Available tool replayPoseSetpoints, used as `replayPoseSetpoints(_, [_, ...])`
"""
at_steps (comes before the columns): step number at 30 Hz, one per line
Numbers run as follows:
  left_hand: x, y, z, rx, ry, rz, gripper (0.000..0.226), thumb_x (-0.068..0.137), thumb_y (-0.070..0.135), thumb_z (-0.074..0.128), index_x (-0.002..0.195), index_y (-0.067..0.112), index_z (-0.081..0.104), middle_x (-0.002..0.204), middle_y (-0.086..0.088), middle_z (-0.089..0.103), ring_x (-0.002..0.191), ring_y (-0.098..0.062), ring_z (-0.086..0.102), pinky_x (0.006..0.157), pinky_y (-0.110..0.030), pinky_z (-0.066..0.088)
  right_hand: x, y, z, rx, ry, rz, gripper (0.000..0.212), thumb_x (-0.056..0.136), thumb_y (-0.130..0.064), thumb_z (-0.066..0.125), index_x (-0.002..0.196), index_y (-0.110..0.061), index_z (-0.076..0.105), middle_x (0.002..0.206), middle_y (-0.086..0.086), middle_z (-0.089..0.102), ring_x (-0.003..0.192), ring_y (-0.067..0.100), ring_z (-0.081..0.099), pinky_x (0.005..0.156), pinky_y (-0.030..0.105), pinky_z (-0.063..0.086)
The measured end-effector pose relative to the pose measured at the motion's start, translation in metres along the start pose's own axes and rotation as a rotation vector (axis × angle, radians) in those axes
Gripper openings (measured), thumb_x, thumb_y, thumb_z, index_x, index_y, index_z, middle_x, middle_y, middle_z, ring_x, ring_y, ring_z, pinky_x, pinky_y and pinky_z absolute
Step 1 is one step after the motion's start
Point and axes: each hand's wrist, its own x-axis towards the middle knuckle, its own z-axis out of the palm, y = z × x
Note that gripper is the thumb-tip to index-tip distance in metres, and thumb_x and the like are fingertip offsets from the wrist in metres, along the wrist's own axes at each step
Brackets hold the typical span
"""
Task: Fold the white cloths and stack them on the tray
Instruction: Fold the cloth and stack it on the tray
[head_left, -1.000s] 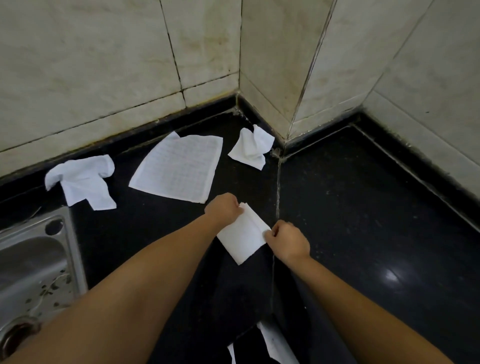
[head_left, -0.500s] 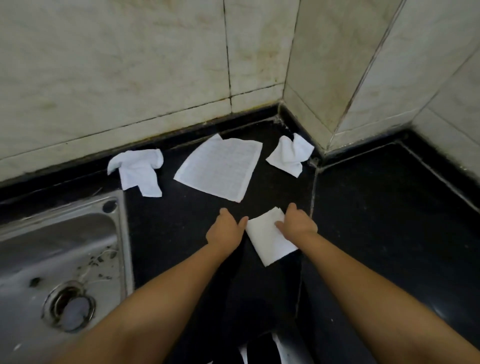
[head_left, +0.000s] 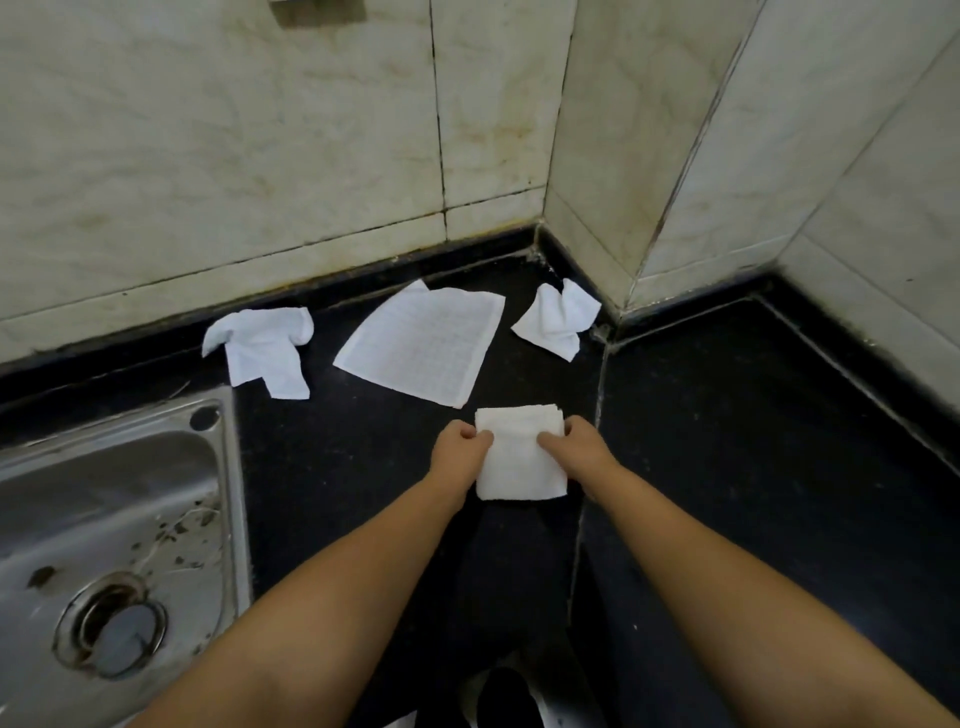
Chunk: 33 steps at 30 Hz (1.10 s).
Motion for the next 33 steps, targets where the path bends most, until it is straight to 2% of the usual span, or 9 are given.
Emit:
replayPoseSetpoints(3, [-0.003, 0.016, 0.002, -0.185, -0.065, -0.008, 0.006, 0.09, 0.015, 0.052, 0.094, 0.011, 0.053, 0.095, -0.008, 0.056, 0.085, -0.02, 0.053, 0.072, -0.033, 0.046, -0.009, -0.006, -0.014, 0.304, -0.018, 0.033, 0.027, 0.089, -0.011, 0.056, 0.115, -0.004, 0.051, 0.109, 0.009, 0.06, 0.098, 0.024, 0.059, 0.077, 0.036, 0.052])
replayPoseSetpoints(5, [-0.006, 0.025, 0.006, -0.234, -0.135, -0.02, 0.02, 0.093, 0.022, 0.055, 0.108, 0.008, 0.055, 0.107, -0.01, 0.061, 0.098, -0.024, 0.059, 0.081, -0.037, 0.052, -0.018, -0.007, -0.023, 0.407, -0.048, 0.059, 0.028, 0.089, -0.007, 0.056, 0.117, -0.003, 0.056, 0.109, 0.012, 0.065, 0.1, 0.028, 0.063, 0.085, 0.041, 0.053])
replayPoseSetpoints(7, [-0.014, 0.033, 0.012, -0.262, -0.233, -0.025, 0.028, 0.095, 0.026, 0.055, 0.113, 0.005, 0.056, 0.108, -0.009, 0.064, 0.099, -0.025, 0.061, 0.081, -0.037, 0.053, -0.031, -0.006, -0.031, 0.446, -0.035, 0.079, 0.026, 0.089, -0.007, 0.056, 0.114, -0.001, 0.06, 0.106, 0.013, 0.068, 0.1, 0.029, 0.065, 0.087, 0.041, 0.054])
replayPoseSetpoints(11, [-0.036, 0.043, 0.019, -0.056, -0.294, 0.107, 0.036, 0.097, 0.026, 0.047, 0.126, 0.005, 0.054, 0.121, -0.009, 0.06, 0.102, -0.023, 0.057, 0.088, -0.036, 0.049, -0.061, 0.002, -0.033, 0.583, 0.13, 0.079, 0.027, 0.093, -0.027, 0.055, 0.106, -0.005, 0.062, 0.102, 0.011, 0.068, 0.096, 0.026, 0.065, 0.086, 0.038, 0.054])
replayPoseSetpoints(16, [-0.075, 0.038, 0.025, -0.039, -0.413, 0.228, 0.032, 0.099, 0.031, 0.042, 0.113, 0.009, 0.061, 0.114, -0.007, 0.065, 0.105, -0.023, 0.061, 0.097, -0.043, 0.049, -0.118, 0.026, -0.018, 0.397, 0.527, -0.052, 0.03, 0.099, -0.032, 0.04, 0.074, -0.014, 0.043, 0.072, 0.001, 0.045, 0.064, 0.013, 0.042, 0.056, 0.028, 0.034])
replayPoseSetpoints(19, [-0.105, 0.022, 0.037, -0.002, -0.455, 0.252, 0.04, 0.098, 0.039, 0.038, 0.114, 0.012, 0.063, 0.111, -0.005, 0.066, 0.105, -0.023, 0.062, 0.097, -0.045, 0.049, -0.158, 0.049, -0.013, 0.382, 0.672, -0.05, 0.033, 0.099, -0.033, 0.037, 0.073, -0.013, 0.04, 0.069, 0.0, 0.041, 0.063, 0.012, 0.037, 0.055, 0.028, 0.031])
replayPoseSetpoints(21, [-0.128, 0.011, 0.051, 0.021, -0.491, 0.278, 0.04, 0.098, 0.04, 0.038, 0.105, 0.011, 0.065, 0.106, -0.007, 0.067, 0.103, -0.026, 0.063, 0.096, -0.047, 0.049, -0.187, 0.069, -0.014, 0.385, 0.768, -0.031, 0.035, 0.099, -0.035, 0.036, 0.074, -0.012, 0.04, 0.07, 0.001, 0.042, 0.064, 0.013, 0.037, 0.057, 0.03, 0.031])
replayPoseSetpoints(27, [-0.226, -0.025, 0.112, 0.224, -0.744, 0.398, 0.042, 0.1, 0.038, 0.035, 0.099, 0.008, 0.064, 0.101, -0.01, 0.068, 0.099, -0.026, 0.064, 0.094, -0.045, 0.051, -0.292, 0.144, -0.029, 0.514, 1.059, 0.12, 0.035, 0.097, -0.034, 0.037, 0.069, -0.014, 0.037, 0.067, -0.001, 0.042, 0.063, 0.013, 0.036, 0.056, 0.029, 0.03])
replayPoseSetpoints(33, [-0.356, -0.088, 0.167, 0.436, -1.004, 0.602, 0.049, 0.103, 0.033, 0.03, 0.101, -0.002, 0.064, 0.099, -0.013, 0.065, 0.1, -0.028, 0.061, 0.08, -0.032, 0.044, -0.425, 0.235, -0.027, 0.552, 1.344, 0.311, 0.034, 0.098, -0.031, 0.036, 0.07, -0.012, 0.035, 0.065, -0.002, 0.038, 0.061, 0.013, 0.032, 0.053, 0.029, 0.027])
